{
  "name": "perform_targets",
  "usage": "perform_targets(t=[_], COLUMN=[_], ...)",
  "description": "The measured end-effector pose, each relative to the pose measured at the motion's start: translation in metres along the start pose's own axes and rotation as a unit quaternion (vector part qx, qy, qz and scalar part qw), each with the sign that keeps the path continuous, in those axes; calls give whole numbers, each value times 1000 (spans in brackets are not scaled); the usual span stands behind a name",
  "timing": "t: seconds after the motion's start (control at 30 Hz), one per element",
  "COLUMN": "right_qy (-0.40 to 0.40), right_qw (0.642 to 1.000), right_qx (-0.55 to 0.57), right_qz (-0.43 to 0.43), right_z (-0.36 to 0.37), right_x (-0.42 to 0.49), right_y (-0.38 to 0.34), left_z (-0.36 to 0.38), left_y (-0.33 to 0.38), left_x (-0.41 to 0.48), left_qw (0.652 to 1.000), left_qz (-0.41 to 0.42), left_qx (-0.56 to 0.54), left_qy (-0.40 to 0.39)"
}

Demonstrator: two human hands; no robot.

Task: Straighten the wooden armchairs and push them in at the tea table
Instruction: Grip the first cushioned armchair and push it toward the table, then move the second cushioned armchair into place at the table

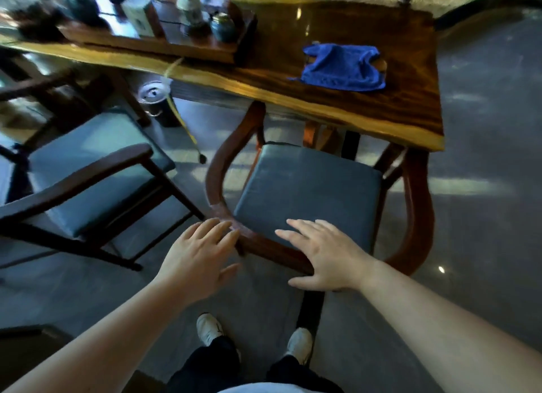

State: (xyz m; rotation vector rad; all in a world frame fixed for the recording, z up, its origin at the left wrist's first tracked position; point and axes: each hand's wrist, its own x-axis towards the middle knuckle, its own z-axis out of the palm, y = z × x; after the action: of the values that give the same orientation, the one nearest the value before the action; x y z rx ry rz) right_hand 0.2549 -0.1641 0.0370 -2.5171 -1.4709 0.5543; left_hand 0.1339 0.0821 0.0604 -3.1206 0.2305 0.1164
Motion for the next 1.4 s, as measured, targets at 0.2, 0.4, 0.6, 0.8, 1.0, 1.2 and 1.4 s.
perform_targets(t=[0.2,0.4,0.6,0.8,1.0,1.2,1.4], right_qy=[30,31,13,-19,-37,-67,-122], right_qw=[998,992,988,981,970,960,950], right_qx=[-32,-68,-96,-116,-126,-141,-152], right_qz=[-54,-97,-124,-157,-203,-234,-244], right_z=[-16,-24,-32,-25,-11,8,30], right_x=[97,199,303,381,461,548,597], right_y=[-61,-127,-188,-223,-241,-261,-286], left_z=[-10,-9,-8,5,17,35,43], left_y=[-92,-182,-277,-343,-397,-453,-506], left_x=[-62,-100,-129,-147,-142,-138,-153], left_qw=[992,979,972,967,961,954,938], left_qz=[-124,-201,-235,-252,-259,-247,-251], left_qx=[-3,-18,-5,17,23,40,75], left_qy=[24,18,-1,-39,-92,-166,-225])
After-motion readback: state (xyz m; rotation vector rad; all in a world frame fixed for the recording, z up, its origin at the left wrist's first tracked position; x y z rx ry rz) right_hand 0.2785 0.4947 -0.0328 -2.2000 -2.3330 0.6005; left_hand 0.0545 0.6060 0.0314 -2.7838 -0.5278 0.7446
